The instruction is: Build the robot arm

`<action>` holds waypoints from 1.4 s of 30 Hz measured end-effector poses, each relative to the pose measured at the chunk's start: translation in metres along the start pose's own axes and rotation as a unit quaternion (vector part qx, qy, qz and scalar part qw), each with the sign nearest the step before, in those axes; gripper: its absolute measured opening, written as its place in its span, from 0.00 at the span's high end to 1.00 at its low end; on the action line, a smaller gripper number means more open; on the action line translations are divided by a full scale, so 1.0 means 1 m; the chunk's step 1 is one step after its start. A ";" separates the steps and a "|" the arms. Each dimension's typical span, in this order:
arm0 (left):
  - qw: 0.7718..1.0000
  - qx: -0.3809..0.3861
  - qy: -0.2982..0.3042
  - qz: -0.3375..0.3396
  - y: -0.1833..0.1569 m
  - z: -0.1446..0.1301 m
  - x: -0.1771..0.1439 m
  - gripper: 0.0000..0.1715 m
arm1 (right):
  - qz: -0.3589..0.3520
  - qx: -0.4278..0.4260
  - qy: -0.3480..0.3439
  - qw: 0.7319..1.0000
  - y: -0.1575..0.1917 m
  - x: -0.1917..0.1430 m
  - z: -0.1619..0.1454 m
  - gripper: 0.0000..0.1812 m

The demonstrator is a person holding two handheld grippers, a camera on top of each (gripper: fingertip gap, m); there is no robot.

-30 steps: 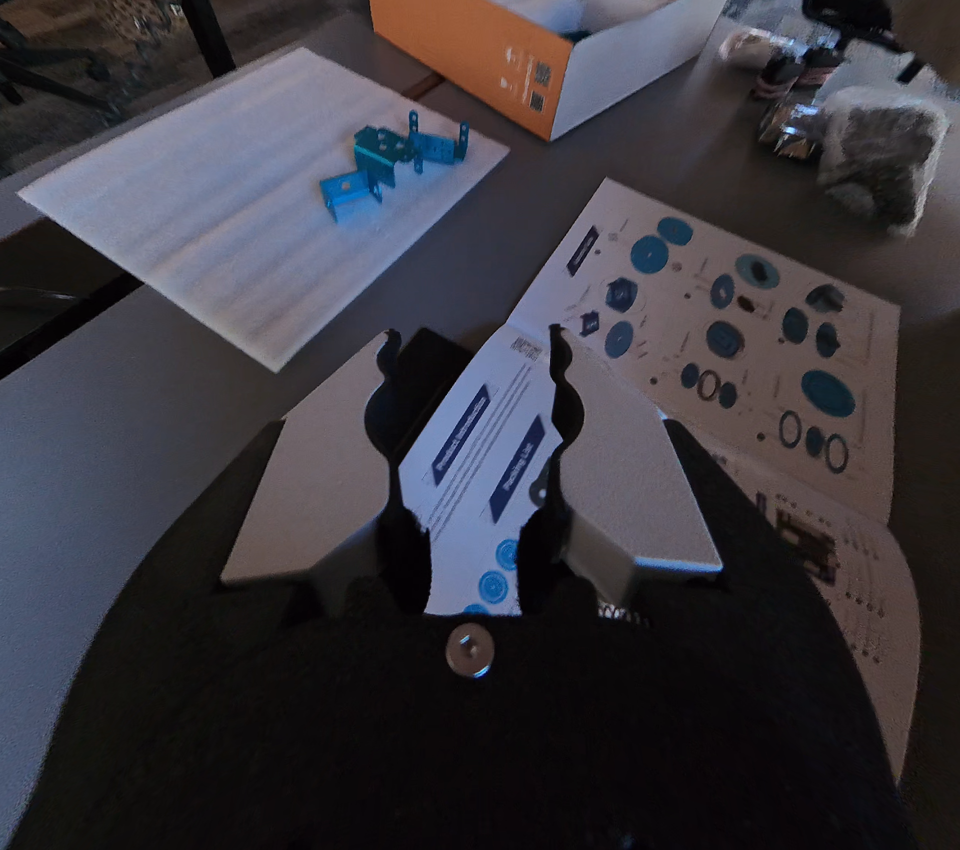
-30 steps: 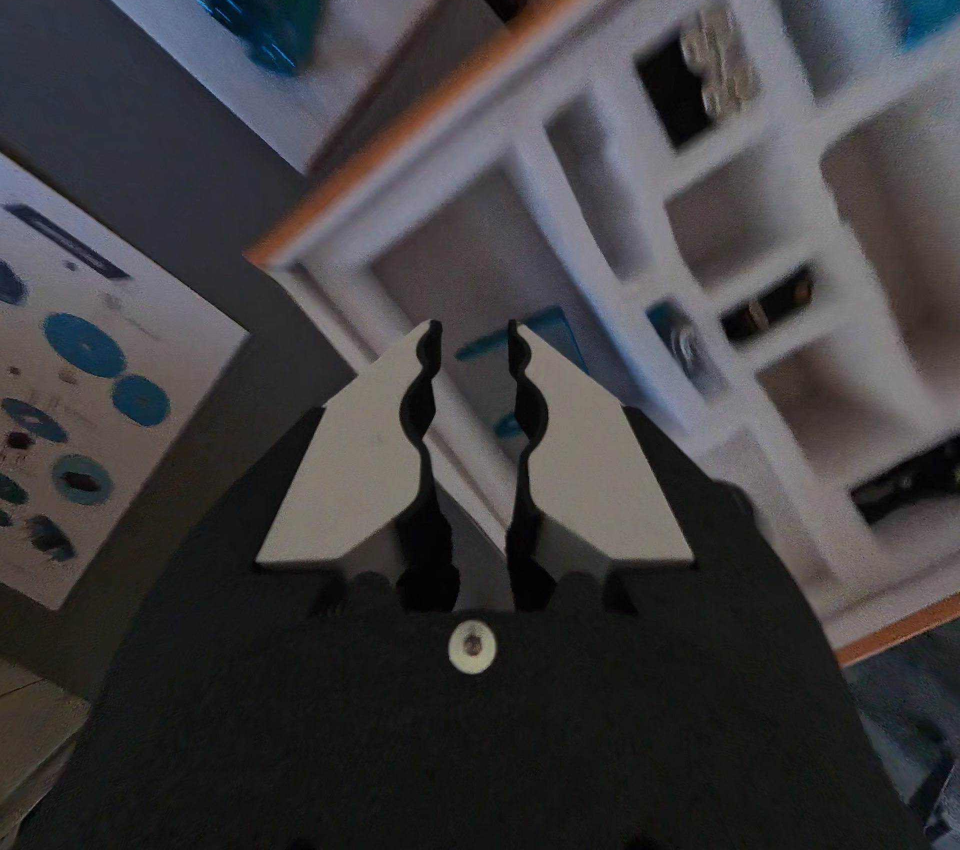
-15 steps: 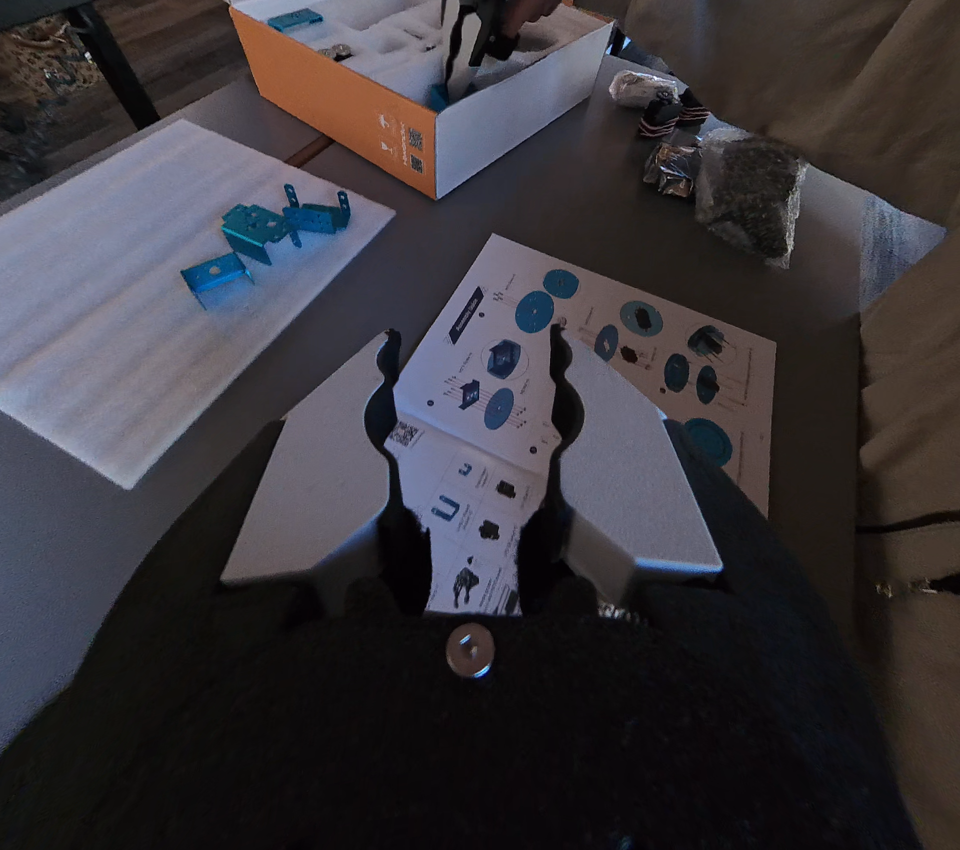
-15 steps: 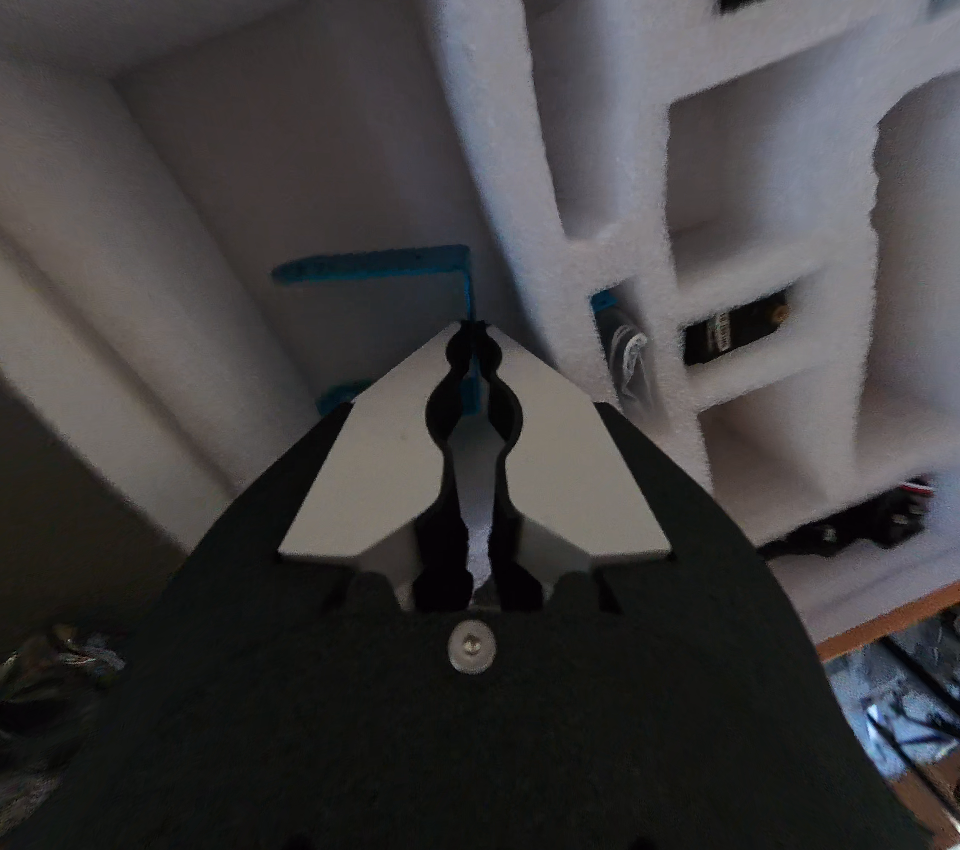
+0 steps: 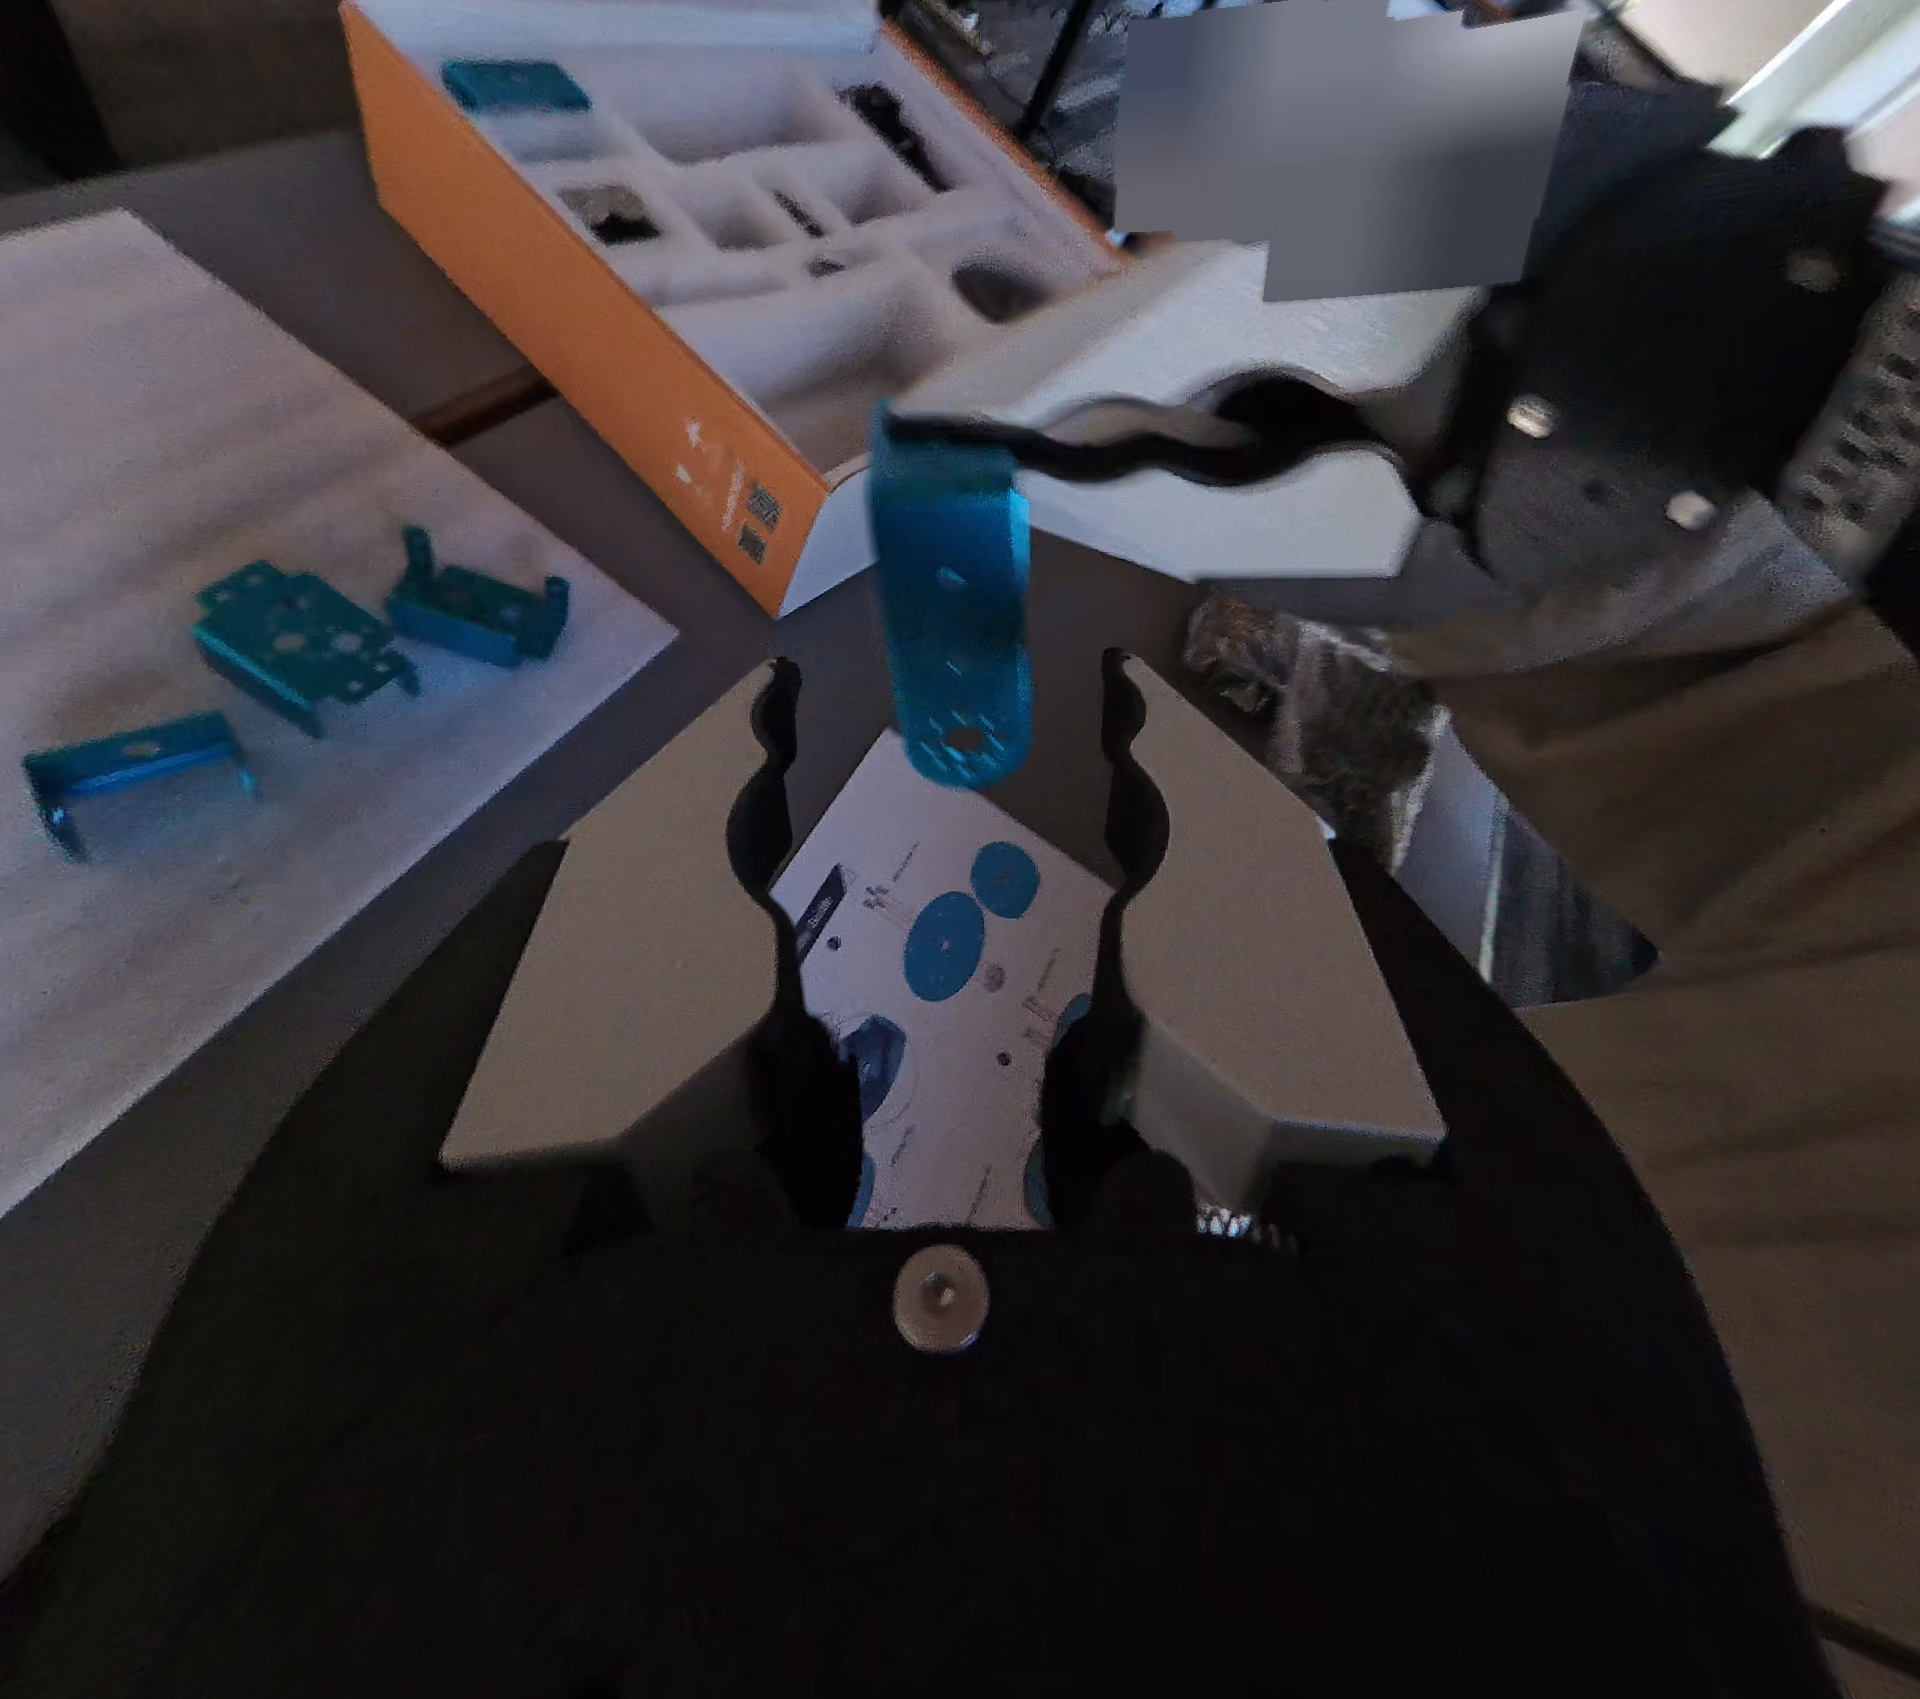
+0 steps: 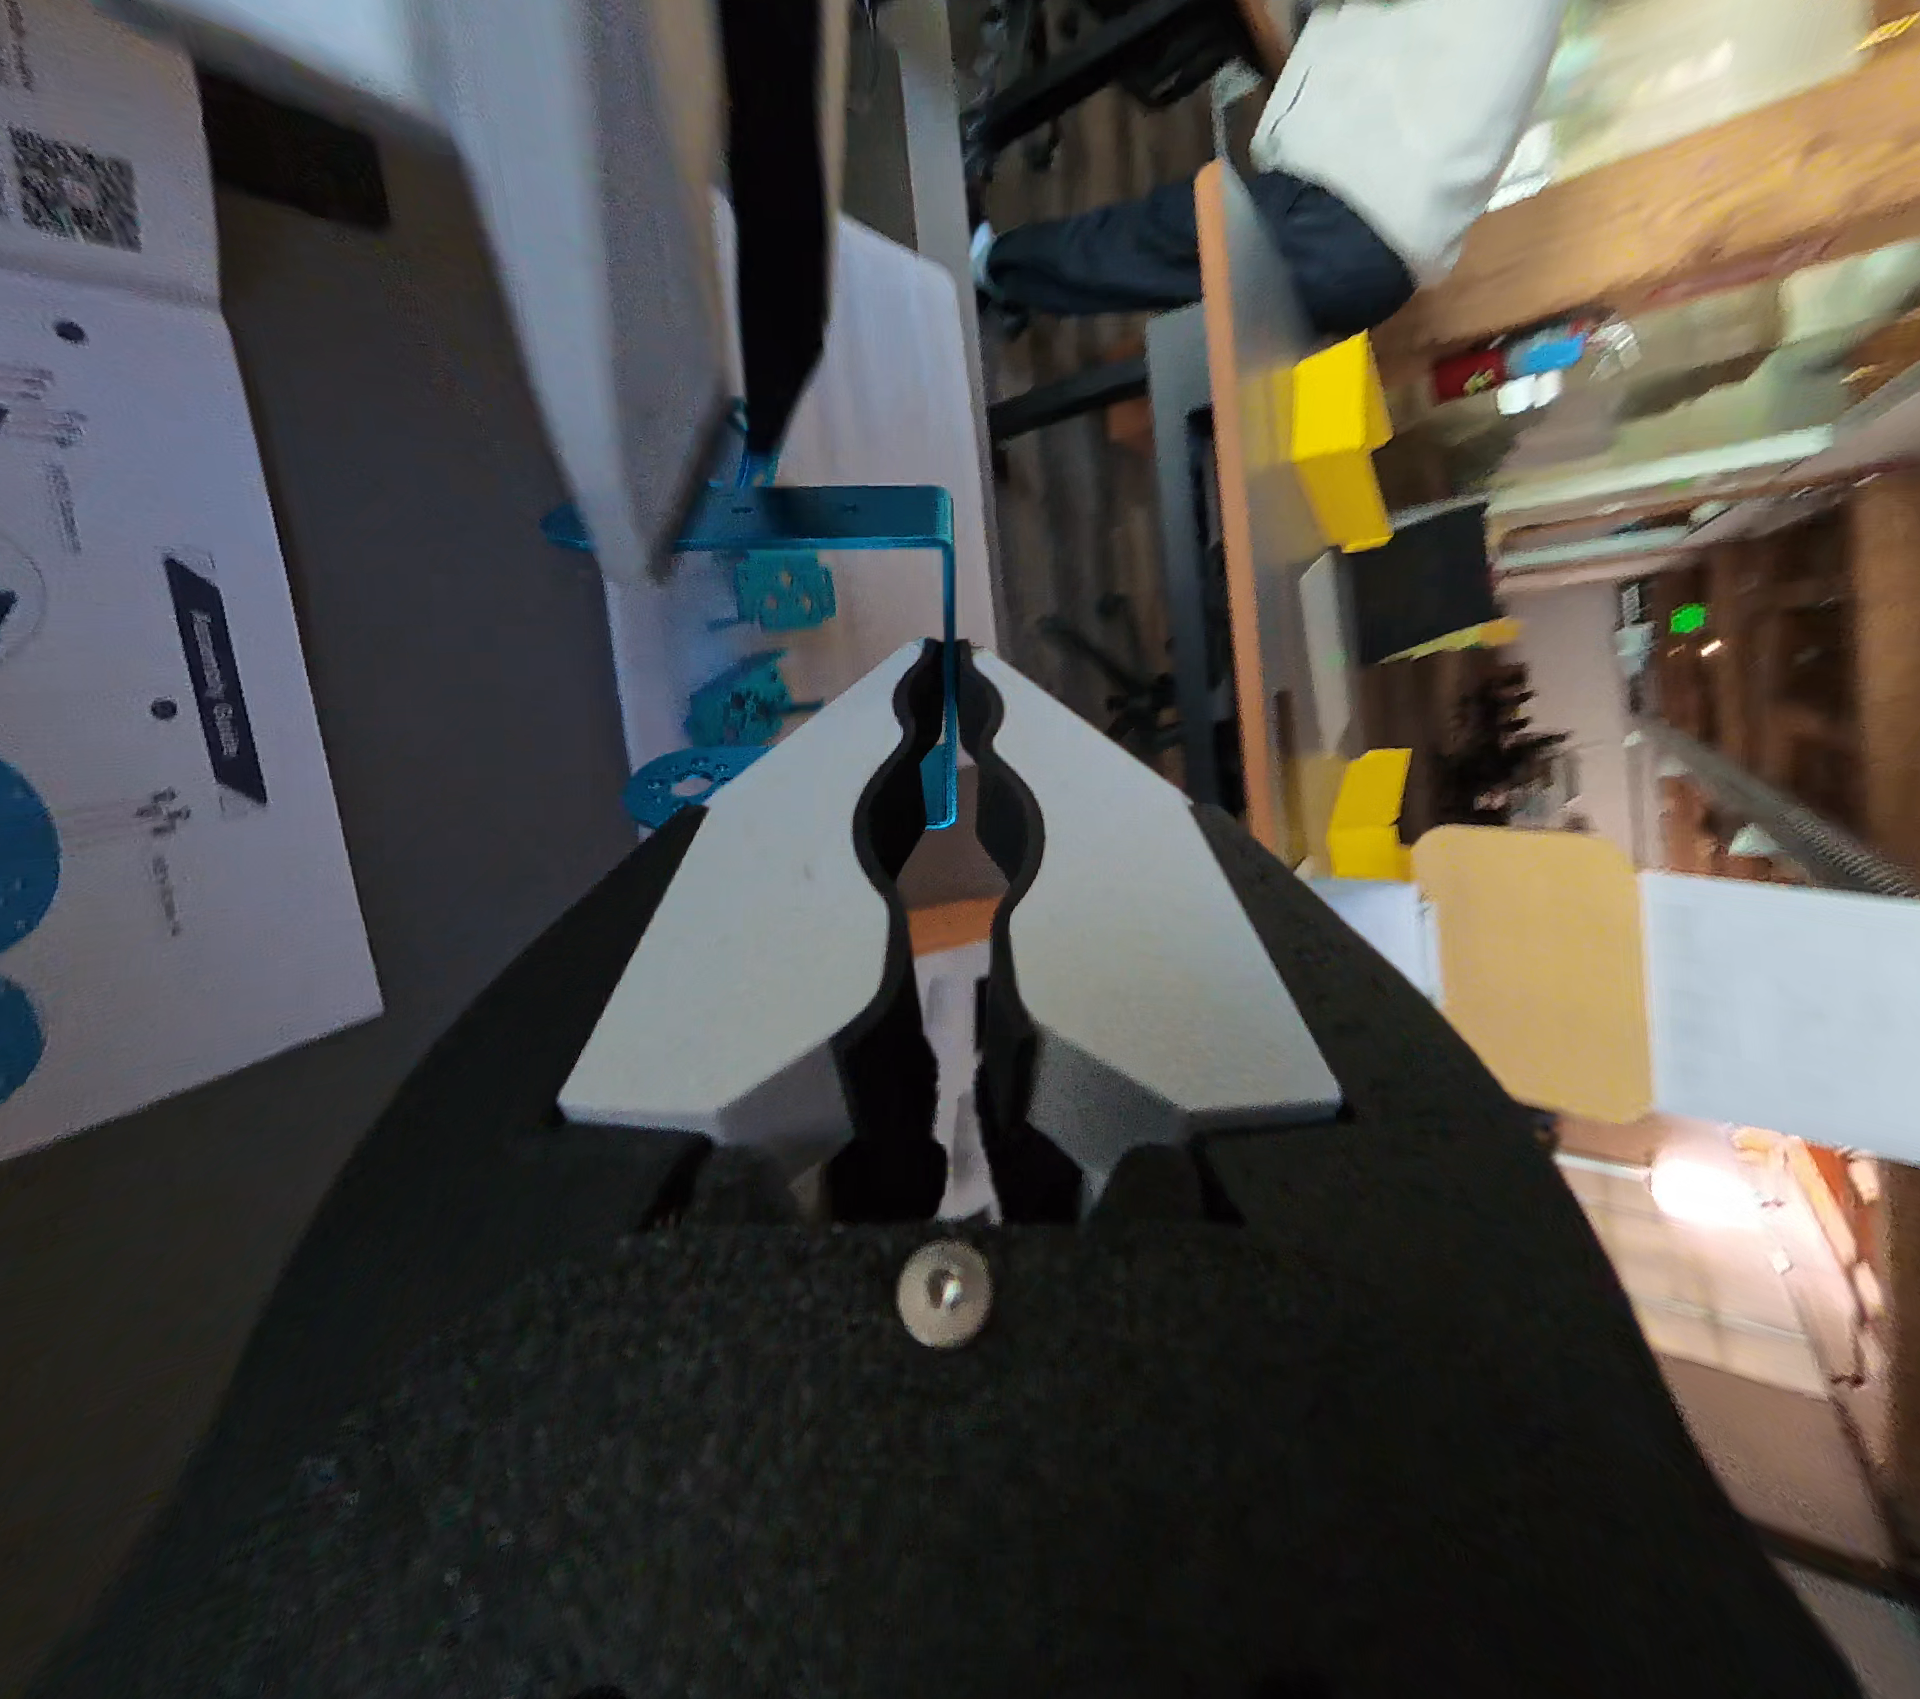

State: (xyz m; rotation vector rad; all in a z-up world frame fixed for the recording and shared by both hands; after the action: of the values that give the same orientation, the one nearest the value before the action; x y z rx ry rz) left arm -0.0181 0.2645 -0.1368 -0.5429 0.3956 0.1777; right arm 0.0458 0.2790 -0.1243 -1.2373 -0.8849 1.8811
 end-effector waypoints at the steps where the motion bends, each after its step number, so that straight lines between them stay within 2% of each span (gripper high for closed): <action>1: 1.000 -0.008 0.006 0.013 0.006 -0.003 0.002 0.66 | -0.005 -0.012 -0.013 1.000 0.006 -0.001 0.009 1.00; 2: 1.000 -0.016 0.008 0.020 0.010 -0.005 0.002 0.67 | -0.002 -0.021 -0.013 1.000 0.013 0.000 0.014 1.00; 4: 1.000 -0.028 0.013 -0.005 0.009 -0.011 0.002 0.82 | -0.001 -0.031 -0.006 1.000 0.023 0.005 0.018 1.00; 5: 0.999 -0.034 0.016 -0.017 0.008 -0.015 0.001 0.85 | 0.001 -0.030 -0.005 1.000 0.027 0.007 0.018 1.00; 10: 0.998 -0.043 0.029 -0.033 0.018 -0.025 0.000 0.85 | 0.023 0.017 -0.005 1.000 0.037 0.015 0.020 0.99; 11: 0.998 -0.040 0.030 -0.031 0.023 -0.025 -0.001 0.85 | 0.032 0.031 -0.008 0.999 0.039 0.016 0.020 0.95; 13: 0.999 -0.029 0.036 -0.016 0.036 -0.024 -0.004 0.85 | 0.043 0.056 -0.003 0.998 0.039 0.012 0.018 0.79; 14: 0.999 -0.024 0.042 -0.008 0.045 -0.023 -0.007 0.85 | 0.055 0.064 0.000 0.996 0.040 0.007 0.016 0.76; 17: 0.997 -0.023 0.048 0.052 0.100 -0.014 -0.025 0.85 | 0.078 0.111 0.002 0.991 0.035 -0.024 0.004 0.74; 19: 0.994 -0.069 0.031 0.081 0.153 -0.003 -0.045 0.85 | 0.097 0.152 0.019 0.983 0.035 -0.054 -0.012 0.74; 21: 0.986 -0.152 0.014 0.072 0.204 0.000 -0.058 0.85 | 0.113 0.207 0.027 0.971 0.038 -0.086 -0.027 0.74; 24: 0.967 -0.246 0.001 0.067 0.267 -0.007 -0.060 0.85 | 0.131 0.282 0.035 0.950 0.052 -0.134 -0.045 0.74; 28: 0.924 -0.374 -0.085 0.009 0.303 0.001 -0.043 0.86 | 0.122 0.371 0.007 0.920 0.073 -0.184 -0.048 0.75; 32: 0.907 -0.410 -0.089 0.028 0.306 -0.015 -0.017 0.85 | 0.098 0.449 -0.047 0.887 0.098 -0.206 -0.035 0.76; 36: 0.887 -0.447 -0.106 0.048 0.297 -0.034 -0.016 0.85 | 0.059 0.514 -0.056 0.854 0.117 -0.196 -0.033 0.77; 40: 0.897 -0.428 -0.079 0.080 0.280 -0.048 -0.017 0.85 | 0.022 0.572 -0.084 0.816 0.114 -0.178 -0.034 0.77; 42: 0.900 -0.423 -0.061 0.083 0.268 -0.053 -0.016 0.73 | 0.023 0.589 -0.105 0.801 0.111 -0.173 -0.033 0.77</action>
State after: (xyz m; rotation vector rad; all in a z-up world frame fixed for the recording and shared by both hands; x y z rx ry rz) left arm -0.1213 0.4616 -0.2966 -1.3513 0.2256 0.5595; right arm 0.1069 0.0814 -0.1485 -0.2568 0.3101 2.0266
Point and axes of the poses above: each gripper's, where its closed fingertips meet, x out along the fingers, z out of its top, y = z × x across the jaws, the point moved 3 cm from there along -x, back along the fingers, and after that the axes turned 4 degrees about -x, right-handed, at the moved point
